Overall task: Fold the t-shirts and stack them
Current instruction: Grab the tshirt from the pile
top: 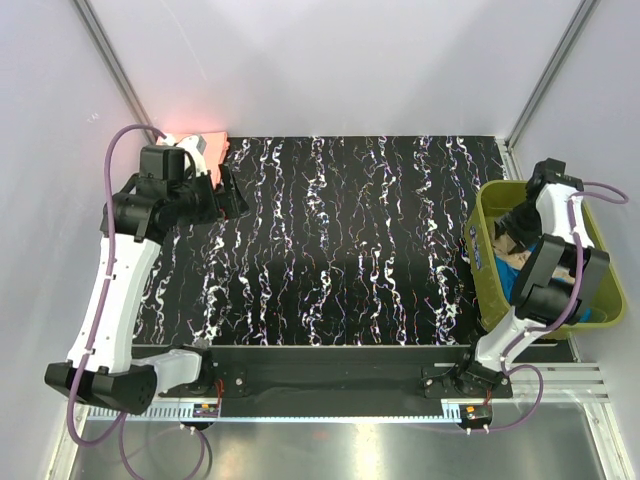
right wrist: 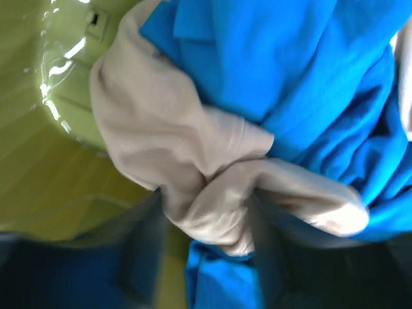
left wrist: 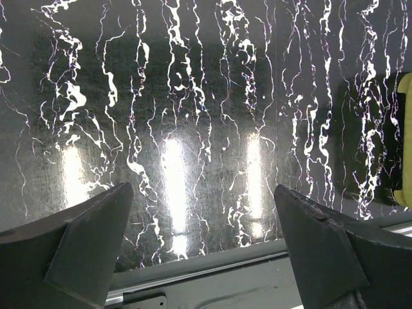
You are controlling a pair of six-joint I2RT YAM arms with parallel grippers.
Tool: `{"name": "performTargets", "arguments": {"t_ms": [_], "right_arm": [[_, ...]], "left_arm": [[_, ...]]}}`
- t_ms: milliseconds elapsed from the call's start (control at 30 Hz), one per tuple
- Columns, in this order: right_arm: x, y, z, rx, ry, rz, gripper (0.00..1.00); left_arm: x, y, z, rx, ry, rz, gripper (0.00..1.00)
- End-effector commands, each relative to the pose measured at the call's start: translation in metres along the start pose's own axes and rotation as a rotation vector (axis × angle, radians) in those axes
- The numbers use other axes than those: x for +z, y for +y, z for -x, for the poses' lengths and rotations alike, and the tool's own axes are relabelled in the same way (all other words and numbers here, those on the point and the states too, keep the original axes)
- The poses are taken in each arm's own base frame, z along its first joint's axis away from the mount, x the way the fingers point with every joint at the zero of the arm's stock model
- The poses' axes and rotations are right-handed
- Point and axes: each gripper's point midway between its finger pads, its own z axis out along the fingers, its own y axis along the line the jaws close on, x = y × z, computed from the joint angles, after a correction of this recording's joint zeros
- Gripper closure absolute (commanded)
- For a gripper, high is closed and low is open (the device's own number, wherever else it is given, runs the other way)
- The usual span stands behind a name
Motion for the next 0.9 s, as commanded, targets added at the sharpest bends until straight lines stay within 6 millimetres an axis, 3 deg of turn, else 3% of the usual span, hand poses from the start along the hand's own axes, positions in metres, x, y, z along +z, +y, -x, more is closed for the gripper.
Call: {"name": "performTargets", "arguments": {"t_ms": [0,33,100,133,200,300,333,400,433,500,600,667,733,800,867], "right_arm": [[-0.009,0.005,0.027,0.008,-0.097,-0.013,0.49],[-0.02,0.004,0.041,0.023,-0.151,-0.031,0.71],[-0.035,-0.007,0.045,0.059,-0.17,-0.086,0.91],[-0.055,-0.01,0.062,0.094,-0.242,-0.108,1.0],[-0.083,-0.022,0.068,0.151,-0.296,-0.141,1.0],[-0.137,-0.018,0.088,0.225,-0.41,-0.056,1.0],[-0.173,-0.013,0.099,0.261,-0.482,0.022,1.0],[-0.21,-0.01,0.105,0.308,-0.541,0.109,1.0],[-0.252,-0.006,0.111,0.334,-0.612,0.215,1.0],[-0.299,0.003,0.118,0.325,-0.701,0.36,1.0],[-0.41,0.0,0.126,0.302,-0.977,0.63,1.0],[-0.467,-0.002,0.132,0.293,-1.148,0.76,1.0],[-0.511,-0.008,0.13,0.249,-1.272,0.824,1.0],[-0.534,-0.003,0.133,0.217,-1.33,0.88,1.0],[-0.573,-0.002,0.123,0.194,-1.394,1.0,1.0]], "left_arm": [[-0.018,-0.01,0.012,0.025,-0.07,-0.037,0.01],[-0.019,-0.01,0.013,0.025,-0.073,-0.038,0.01],[-0.021,-0.011,0.014,0.026,-0.078,-0.04,0.01],[-0.023,-0.012,0.016,0.028,-0.088,-0.045,0.01],[-0.024,-0.013,0.018,0.029,-0.093,-0.048,0.01],[-0.029,-0.015,0.022,0.034,-0.111,-0.051,0.01],[-0.032,-0.015,0.024,0.035,-0.121,-0.05,0.01],[-0.034,-0.016,0.025,0.032,-0.127,-0.052,0.01],[-0.037,-0.018,0.026,0.034,-0.14,-0.056,0.01],[-0.04,-0.021,0.027,0.025,-0.146,-0.068,0.01],[-0.047,-0.027,0.023,0.006,-0.15,-0.103,0.01],[-0.05,-0.029,0.018,-0.018,-0.145,-0.118,0.01],[-0.05,-0.034,0.01,-0.032,-0.128,-0.151,0.01],[-0.055,-0.038,0.004,-0.055,-0.123,-0.178,0.01],[-0.054,-0.04,-0.006,-0.086,-0.097,-0.2,0.01]]}}
